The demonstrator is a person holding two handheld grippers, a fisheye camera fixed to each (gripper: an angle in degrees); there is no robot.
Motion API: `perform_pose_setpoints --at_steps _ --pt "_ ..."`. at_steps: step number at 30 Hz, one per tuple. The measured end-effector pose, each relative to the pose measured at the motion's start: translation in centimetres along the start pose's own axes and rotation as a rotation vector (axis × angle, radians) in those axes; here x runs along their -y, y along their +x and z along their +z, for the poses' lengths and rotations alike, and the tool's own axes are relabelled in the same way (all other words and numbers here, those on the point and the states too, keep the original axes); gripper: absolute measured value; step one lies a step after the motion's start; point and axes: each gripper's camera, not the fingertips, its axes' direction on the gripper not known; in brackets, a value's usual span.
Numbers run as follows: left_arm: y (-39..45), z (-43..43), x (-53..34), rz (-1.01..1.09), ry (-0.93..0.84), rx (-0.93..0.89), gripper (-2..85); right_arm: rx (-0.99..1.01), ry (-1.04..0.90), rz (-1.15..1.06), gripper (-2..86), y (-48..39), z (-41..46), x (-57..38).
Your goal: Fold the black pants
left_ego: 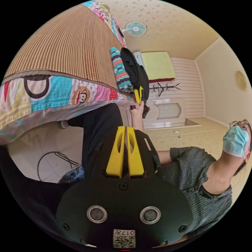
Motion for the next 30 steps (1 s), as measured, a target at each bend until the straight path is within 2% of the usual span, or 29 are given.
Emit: perform_pose_setpoints --at_steps 2,6,8,11,14,18,21,23,27,30 --pt "-0.4 0.8 -0.2 -0.026 0.007 0.009 -1.0 -0.249 -0.089 -0.088 2.8 -5.0 1.7 -3.0" --pt "-0.1 1.5 -1.1 -0.047 0.040 0.097 -1.0 -0.479 -0.360 -0.378 1.2 -12.7 8.8 -5.5" --pt "0.4 1.9 -1.8 -0.038 0.052 0.154 -1.0 -0.657 -0.578 -0.582 0.8 -17.0 16.2 -7.2" --pt "1.9 3.1 -2.4 0.026 0.024 0.181 -1.0 -0.790 -0.843 -0.793 0.6 -20.2 26.4 -10.2" --pt "3.6 4.1 -3.5 0.046 0.025 0.268 -1.0 -0.857 -1.104 -0.889 0.4 -21.0 35.9 -13.4" --pt "5.0 3.7 -5.2 0.040 0.104 0.372 -1.0 -1.008 -1.288 -0.886 0.3 -20.7 43.7 -15.1" --pt "5.4 0.8 -7.0 0.016 0.275 0.436 -0.9 -1.018 -1.397 -0.807 0.3 -20.6 46.8 -14.3" --pt "5.4 -3.4 -8.9 -0.017 0.472 0.473 -0.7 -0.979 -1.463 -0.788 0.3 -20.1 48.4 -13.8" --pt "5.2 -9.7 -11.5 -0.083 0.747 0.524 1.1 -0.944 -1.509 -0.820 0.3 -19.9 49.4 -13.9" --pt "5.4 -13.2 -13.3 -0.152 0.914 0.624 6.8 -0.932 -1.489 -0.766 0.3 -19.4 49.4 -13.1"
